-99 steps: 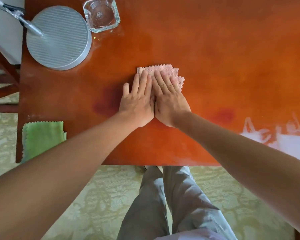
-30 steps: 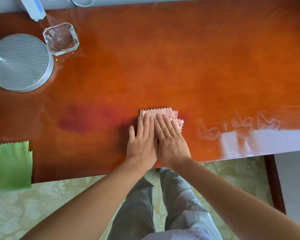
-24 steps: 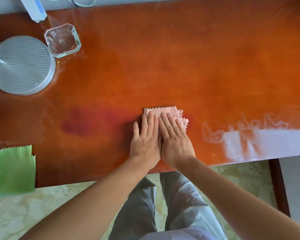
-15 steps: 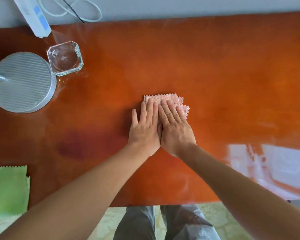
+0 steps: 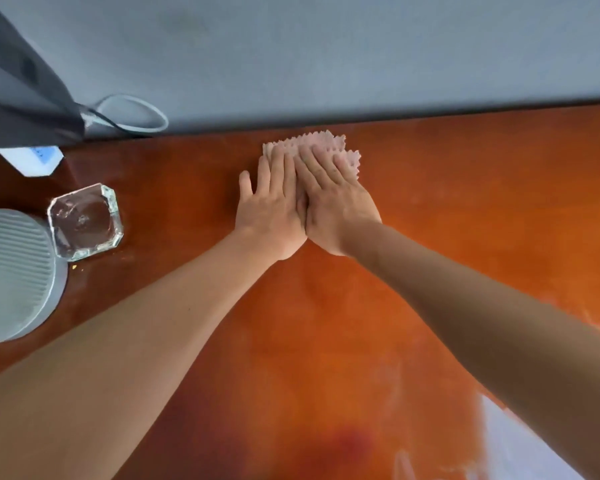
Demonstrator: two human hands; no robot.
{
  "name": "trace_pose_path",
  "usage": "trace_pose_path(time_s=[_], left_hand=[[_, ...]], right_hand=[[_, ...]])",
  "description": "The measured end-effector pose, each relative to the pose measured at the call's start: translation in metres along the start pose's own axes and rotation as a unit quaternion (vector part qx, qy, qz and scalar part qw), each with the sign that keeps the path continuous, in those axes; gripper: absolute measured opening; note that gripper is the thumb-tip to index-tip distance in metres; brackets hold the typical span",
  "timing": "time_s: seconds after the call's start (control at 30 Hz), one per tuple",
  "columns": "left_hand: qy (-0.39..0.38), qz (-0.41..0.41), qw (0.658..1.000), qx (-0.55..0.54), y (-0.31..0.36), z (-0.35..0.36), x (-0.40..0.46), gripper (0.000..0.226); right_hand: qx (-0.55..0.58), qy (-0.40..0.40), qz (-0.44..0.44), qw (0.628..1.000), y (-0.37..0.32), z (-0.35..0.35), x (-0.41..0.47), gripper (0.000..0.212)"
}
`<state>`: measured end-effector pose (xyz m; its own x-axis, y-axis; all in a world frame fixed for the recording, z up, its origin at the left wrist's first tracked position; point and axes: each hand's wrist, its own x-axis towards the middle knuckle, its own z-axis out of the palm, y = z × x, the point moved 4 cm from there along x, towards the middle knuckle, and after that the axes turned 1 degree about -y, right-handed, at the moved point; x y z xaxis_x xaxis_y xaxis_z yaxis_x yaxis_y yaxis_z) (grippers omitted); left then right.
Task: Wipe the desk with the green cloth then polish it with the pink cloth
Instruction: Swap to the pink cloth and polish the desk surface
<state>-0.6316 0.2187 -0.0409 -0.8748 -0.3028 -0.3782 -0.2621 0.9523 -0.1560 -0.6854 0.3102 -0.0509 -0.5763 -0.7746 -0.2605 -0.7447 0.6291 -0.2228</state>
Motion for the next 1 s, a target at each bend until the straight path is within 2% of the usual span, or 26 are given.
trace_pose_path(time_s=[0.23, 0.5, 0.77, 1.0], left_hand=[[-0.014, -0.017, 1.000, 0.000, 0.012, -0.013, 0.024, 0.074], [-0.005, 0.028, 0.999, -0.022, 0.082, -0.028, 0.036, 0.070], [-0.009, 0.049, 0.999, 0.002, 0.083, -0.019, 0.004, 0.069], [-0.011, 0.062, 0.998, 0.002, 0.078, 0.015, -0.071, 0.070]], right_hand=[[0.022, -0.004, -0.003, 1.000, 0.025, -0.012, 0.016, 0.061], [0.014, -0.009, 0.056, 0.998, 0.085, -0.019, -0.027, 0.061], [0.022, -0.012, 0.089, 0.996, 0.064, -0.007, -0.056, 0.061], [0.022, -0.021, 0.100, 0.995, 0.015, 0.023, -0.116, 0.061]])
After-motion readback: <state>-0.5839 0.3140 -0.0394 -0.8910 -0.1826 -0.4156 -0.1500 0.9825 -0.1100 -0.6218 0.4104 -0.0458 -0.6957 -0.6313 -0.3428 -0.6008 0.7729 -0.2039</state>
